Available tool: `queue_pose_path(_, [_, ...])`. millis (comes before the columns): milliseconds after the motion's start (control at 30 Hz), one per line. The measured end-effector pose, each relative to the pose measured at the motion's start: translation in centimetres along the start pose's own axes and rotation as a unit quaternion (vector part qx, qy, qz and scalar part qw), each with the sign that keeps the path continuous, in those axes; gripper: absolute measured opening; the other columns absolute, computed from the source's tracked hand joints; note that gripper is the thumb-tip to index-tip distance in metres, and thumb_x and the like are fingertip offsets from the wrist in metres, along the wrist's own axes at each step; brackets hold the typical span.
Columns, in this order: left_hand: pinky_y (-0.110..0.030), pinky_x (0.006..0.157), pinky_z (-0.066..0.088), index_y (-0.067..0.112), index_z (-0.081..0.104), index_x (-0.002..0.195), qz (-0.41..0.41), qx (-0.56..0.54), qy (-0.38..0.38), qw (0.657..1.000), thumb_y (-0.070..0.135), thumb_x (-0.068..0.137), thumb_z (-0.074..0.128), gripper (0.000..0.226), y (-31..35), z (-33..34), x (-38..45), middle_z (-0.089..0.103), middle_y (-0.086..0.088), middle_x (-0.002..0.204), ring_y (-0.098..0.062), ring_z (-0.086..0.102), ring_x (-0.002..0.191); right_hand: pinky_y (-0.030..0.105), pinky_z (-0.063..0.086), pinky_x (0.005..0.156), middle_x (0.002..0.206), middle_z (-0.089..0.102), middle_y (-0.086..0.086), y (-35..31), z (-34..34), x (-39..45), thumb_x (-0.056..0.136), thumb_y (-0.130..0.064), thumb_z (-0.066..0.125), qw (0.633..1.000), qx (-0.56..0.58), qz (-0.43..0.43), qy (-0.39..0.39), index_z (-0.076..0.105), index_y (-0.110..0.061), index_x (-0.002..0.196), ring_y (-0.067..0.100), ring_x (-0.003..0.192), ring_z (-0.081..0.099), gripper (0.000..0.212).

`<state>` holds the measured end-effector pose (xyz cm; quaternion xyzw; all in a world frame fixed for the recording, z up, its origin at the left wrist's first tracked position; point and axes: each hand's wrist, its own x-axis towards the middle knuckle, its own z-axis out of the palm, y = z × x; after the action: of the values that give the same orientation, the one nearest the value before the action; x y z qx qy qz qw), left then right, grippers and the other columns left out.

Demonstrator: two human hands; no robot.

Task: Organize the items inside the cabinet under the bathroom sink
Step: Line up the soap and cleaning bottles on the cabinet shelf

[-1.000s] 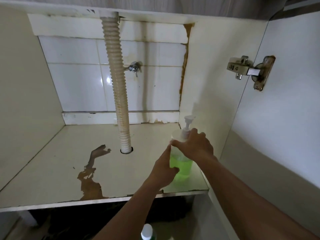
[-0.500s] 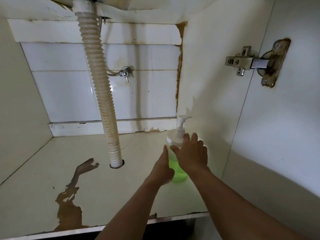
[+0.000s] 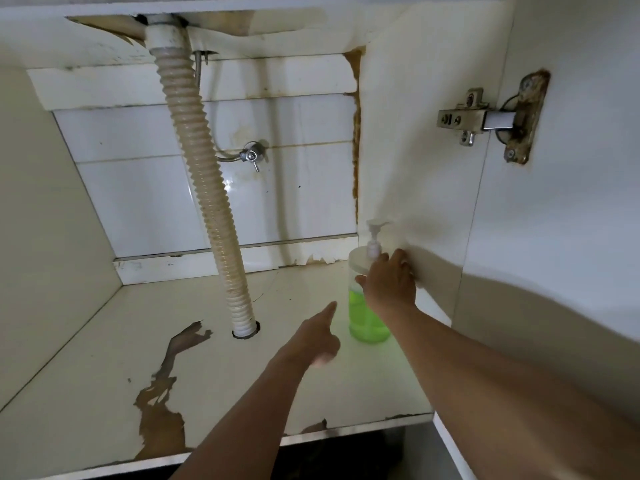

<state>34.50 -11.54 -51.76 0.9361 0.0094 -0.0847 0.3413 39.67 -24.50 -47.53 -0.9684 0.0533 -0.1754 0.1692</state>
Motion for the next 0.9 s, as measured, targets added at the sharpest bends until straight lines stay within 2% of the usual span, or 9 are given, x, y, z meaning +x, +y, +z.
queue_pose_path(100, [-0.039, 0.109, 0.039, 0.032, 0.011, 0.152, -0.021, 0.027, 0.012, 0.999, 0.002, 0.089, 0.046, 0.078, -1.2, -1.8, -2.0, 0.03, -0.005, 0.155, -0.024, 0.037, 0.138, 0.038, 0.043, 0.092, 0.144, 0.029, 0.017, -0.3, 0.0, -0.9, 0.092, -0.022, 0.056, 0.998, 0.04, 0.04, 0.0, 0.034, -0.002, 0.133, 0.033, 0.117, 0.049, 0.051])
queue_pose_path(200, [-0.039, 0.111, 0.037, 0.028, 0.012, 0.152, -0.051, 0.05, 0.025, 0.997, 0.003, 0.092, 0.046, 0.074, -1.8, -3.9, -4.6, 0.029, -0.008, 0.155, -0.026, 0.038, 0.137, 0.044, 0.038, 0.099, 0.151, 0.02, 0.015, -1.1, 0.0, -4.0, 0.091, -0.024, 0.056, 0.987, 0.148, 0.069, 0.01, 0.022, -0.008, 0.143, 0.034, 0.124, 0.043, 0.064])
queue_pose_path(300, [-0.033, 0.11, 0.036, 0.023, 0.02, 0.151, -0.08, 0.042, 0.022, 0.996, 0.004, 0.093, 0.048, 0.067, -1.7, -5.0, -8.4, 0.032, -0.008, 0.152, -0.025, 0.038, 0.136, 0.046, 0.033, 0.104, 0.148, 0.026, 0.01, -2.4, 0.2, -8.8, 0.09, -0.022, 0.054, 0.955, 0.288, 0.072, 0.011, 0.028, -0.011, 0.141, 0.029, 0.13, 0.039, 0.059])
queue_pose_path(367, [-0.03, 0.106, 0.038, 0.023, 0.027, 0.148, -0.085, 0.068, 0.016, 0.994, 0.009, 0.093, 0.051, 0.062, -2.2, -5.0, -10.5, 0.039, -0.006, 0.147, -0.023, 0.043, 0.131, 0.045, 0.035, 0.101, 0.141, 0.034, 0.01, -2.6, 0.6, -11.5, 0.09, -0.017, 0.055, 0.932, 0.356, 0.058, 0.008, 0.036, -0.009, 0.135, 0.027, 0.124, 0.045, 0.049])
queue_pose_path(433, [-0.03, 0.104, 0.039, 0.02, 0.037, 0.143, -0.084, 0.107, -0.005, 0.991, 0.012, 0.092, 0.055, 0.055, -3.2, -4.4, -11.9, 0.048, -0.005, 0.14, -0.021, 0.047, 0.127, 0.039, 0.04, 0.096, 0.132, 0.042, 0.013, -2.1, 1.3, -13.7, 0.089, -0.009, 0.056, 0.917, 0.398, 0.026, 0.017, 0.044, -0.004, 0.126, 0.028, 0.113, 0.053, 0.04])
queue_pose_path(533, [-0.026, 0.098, 0.04, 0.016, 0.049, 0.135, -0.086, 0.106, -0.027, 0.99, 0.006, 0.09, 0.055, 0.046, -5.1, -3.0, -13.3, 0.057, -0.004, 0.132, -0.02, 0.051, 0.123, 0.013, 0.035, 0.077, 0.118, 0.053, 0.013, -0.8, 2.0, -16.1, 0.087, 0.0, 0.054, 0.911, 0.408, -0.053, 0.004, 0.054, 0.0, 0.115, 0.021, 0.093, 0.058, 0.028])
queue_pose_path(633, [-0.026, 0.093, 0.046, 0.011, 0.053, 0.131, -0.085, 0.066, -0.054, 0.993, -0.004, 0.085, 0.05, 0.048, -7.3, -0.5, -15.3, 0.061, -0.006, 0.127, -0.022, 0.055, 0.119, 0.022, 0.044, 0.079, 0.104, 0.064, 0.009, 1.3, 2.5, -18.5, 0.087, -0.001, 0.05, 0.929, 0.35, -0.062, -0.106, 0.061, -0.006, 0.104, 0.023, 0.092, 0.061, 0.021])
queue_pose_path(733, [-0.028, 0.09, 0.05, 0.009, 0.05, 0.134, -0.106, 0.025, -0.094, 0.99, -0.008, 0.08, 0.052, 0.057, -10.6, 1.9, -16.6, 0.062, -0.008, 0.125, -0.022, 0.058, 0.114, 0.024, 0.044, 0.077, 0.103, 0.068, 0.01, 4.3, 3.5, -20.7, 0.086, -0.006, 0.053, 0.935, 0.197, -0.107, -0.275, 0.061, -0.009, 0.107, 0.024, 0.095, 0.062, 0.023])
queue_pose_path(900, [-0.036, 0.105, 0.043, 0.016, 0.029, 0.147, -0.099, 0.089, -0.172, 0.976, 0.014, 0.074, 0.078, 0.089, -15.0, 4.1, -17.7, 0.046, -0.006, 0.144, -0.023, 0.048, 0.127, 0.027, 0.047, 0.092, 0.139, 0.049, 0.009, 7.9, 4.0, -23.3, 0.078, -0.03, 0.074, 0.858, -0.023, -0.128, -0.496, 0.037, -0.012, 0.142, 0.023, 0.12, 0.054, 0.076])
